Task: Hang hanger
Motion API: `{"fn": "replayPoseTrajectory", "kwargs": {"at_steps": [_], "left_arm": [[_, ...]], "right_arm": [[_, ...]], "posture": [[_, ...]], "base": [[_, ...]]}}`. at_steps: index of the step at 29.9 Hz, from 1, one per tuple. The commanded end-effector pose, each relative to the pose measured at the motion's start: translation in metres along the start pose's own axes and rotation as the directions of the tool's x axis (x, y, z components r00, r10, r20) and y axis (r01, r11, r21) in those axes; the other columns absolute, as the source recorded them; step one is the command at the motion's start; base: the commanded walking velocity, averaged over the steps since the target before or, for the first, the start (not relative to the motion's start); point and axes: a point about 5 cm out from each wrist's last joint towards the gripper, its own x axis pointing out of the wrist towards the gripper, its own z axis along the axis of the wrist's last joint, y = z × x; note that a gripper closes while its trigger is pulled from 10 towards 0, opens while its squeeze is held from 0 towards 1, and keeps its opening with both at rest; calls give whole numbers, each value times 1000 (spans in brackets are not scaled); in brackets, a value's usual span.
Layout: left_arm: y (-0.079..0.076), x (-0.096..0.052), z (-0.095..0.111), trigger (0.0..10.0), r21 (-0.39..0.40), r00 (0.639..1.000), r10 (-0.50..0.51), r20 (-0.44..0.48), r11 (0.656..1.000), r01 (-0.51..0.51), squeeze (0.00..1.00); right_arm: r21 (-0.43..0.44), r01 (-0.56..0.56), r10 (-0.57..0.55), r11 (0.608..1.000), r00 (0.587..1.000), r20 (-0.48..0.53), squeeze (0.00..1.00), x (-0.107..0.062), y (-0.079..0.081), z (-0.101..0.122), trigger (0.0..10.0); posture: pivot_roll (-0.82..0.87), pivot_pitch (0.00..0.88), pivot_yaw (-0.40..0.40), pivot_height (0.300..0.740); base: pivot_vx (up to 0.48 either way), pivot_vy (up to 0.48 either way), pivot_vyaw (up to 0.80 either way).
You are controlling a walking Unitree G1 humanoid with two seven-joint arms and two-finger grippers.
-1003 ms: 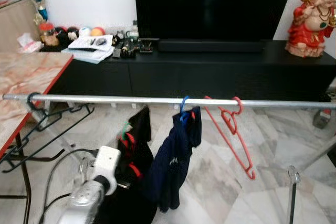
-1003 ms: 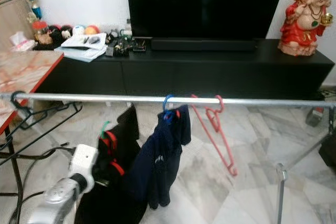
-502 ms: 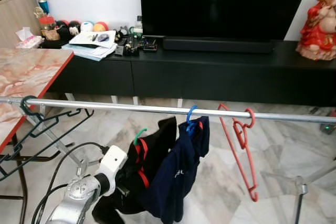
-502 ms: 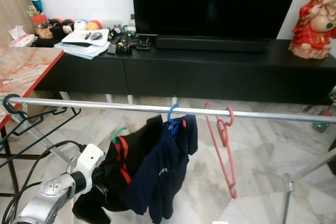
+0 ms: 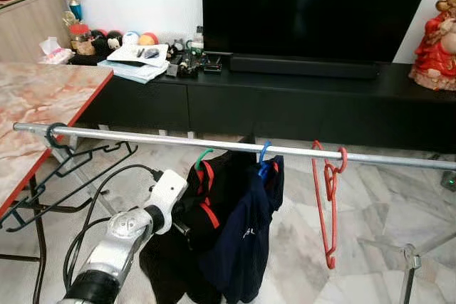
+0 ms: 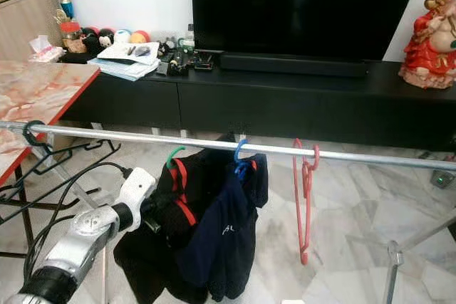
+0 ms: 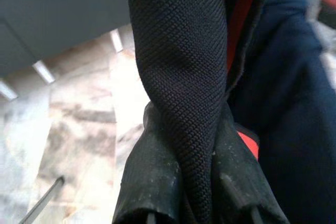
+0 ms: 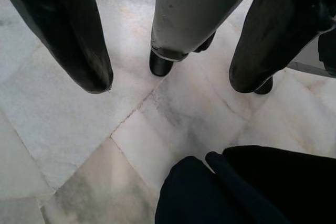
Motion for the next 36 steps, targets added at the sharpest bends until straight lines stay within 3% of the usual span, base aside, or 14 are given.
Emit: {"fn": "replayPoseTrajectory", "kwargs": {"at_steps": [1, 7, 17, 22, 31, 36], "left_arm": [[8, 4, 5, 10000, 26, 998, 56, -12, 998, -56, 0], [26, 6, 3, 10000, -47, 976, 205, -69, 977, -209, 0], [34, 9, 4, 10000, -99, 957, 279, -84, 953, -286, 0], [35, 10, 2, 10000, -124, 950, 296, -102, 943, -307, 0], [31, 11, -13, 10000, -72, 934, 287, -212, 949, -308, 0], [26, 12, -18, 10000, -81, 929, 281, -240, 948, -308, 0]], "right_arm": [[4, 0, 0, 1000, 1000, -10, 0, 0, 2, 0, 10000], [0, 0, 0, 1000, 1000, -13, 0, 0, 3, 0, 10000], [-2, 0, 0, 1000, 1000, -11, 0, 1, 2, 0, 10000], [-6, 3, -3, 1000, 1000, -12, 0, 0, 1, 0, 10000], [-6, 5, -5, 1000, 1000, -15, 0, 0, 4, -2, 10000], [-5, 4, -4, 1000, 1000, -16, 0, 0, 4, -3, 10000]], "posture": [[26, 30, -20, 740], [25, 35, -22, 740], [24, 39, -24, 740], [23, 42, -25, 740], [26, 46, -16, 740], [25, 46, -14, 740]], "base": [[0, 0, 0], [0, 0, 0], [0, 0, 0], [0, 0, 0], [0, 0, 0], [0, 0, 0]]}}
